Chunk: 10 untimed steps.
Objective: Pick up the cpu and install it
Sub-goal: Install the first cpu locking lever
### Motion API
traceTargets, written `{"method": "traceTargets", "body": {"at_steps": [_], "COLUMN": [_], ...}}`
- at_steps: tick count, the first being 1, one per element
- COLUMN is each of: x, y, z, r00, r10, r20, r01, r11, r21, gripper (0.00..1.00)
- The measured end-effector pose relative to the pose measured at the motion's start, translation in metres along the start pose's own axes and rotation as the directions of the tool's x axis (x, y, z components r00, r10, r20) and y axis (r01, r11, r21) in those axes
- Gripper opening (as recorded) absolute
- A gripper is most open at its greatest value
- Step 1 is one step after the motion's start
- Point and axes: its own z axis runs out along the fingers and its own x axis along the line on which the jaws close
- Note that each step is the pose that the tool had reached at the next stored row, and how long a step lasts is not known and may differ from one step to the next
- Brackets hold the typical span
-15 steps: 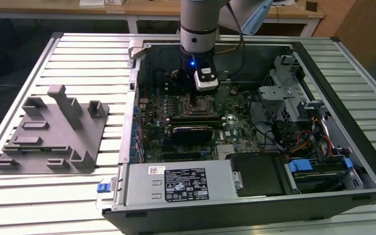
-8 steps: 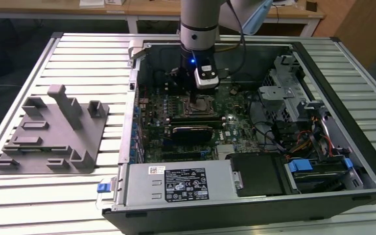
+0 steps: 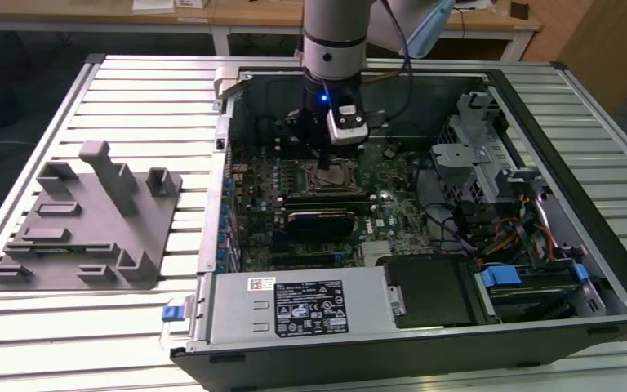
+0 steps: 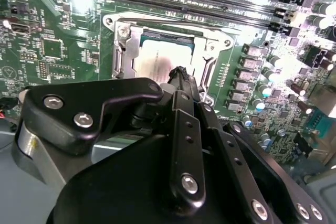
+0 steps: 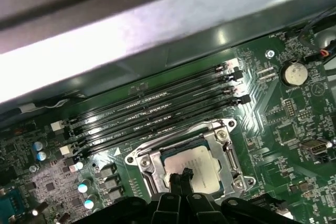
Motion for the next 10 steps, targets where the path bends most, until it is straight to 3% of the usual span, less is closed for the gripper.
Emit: {"method": "traceTargets", "body": {"at_steps": [10], "x": [-0.0102], "y": [0.0016], "z": [-0.005], "r00": [1.0], "r10": [0.0], "r20": [-0.0005], "r01": [0.0], "r11": [1.0], "r21": [0.0001], "gripper": [0.11]}}
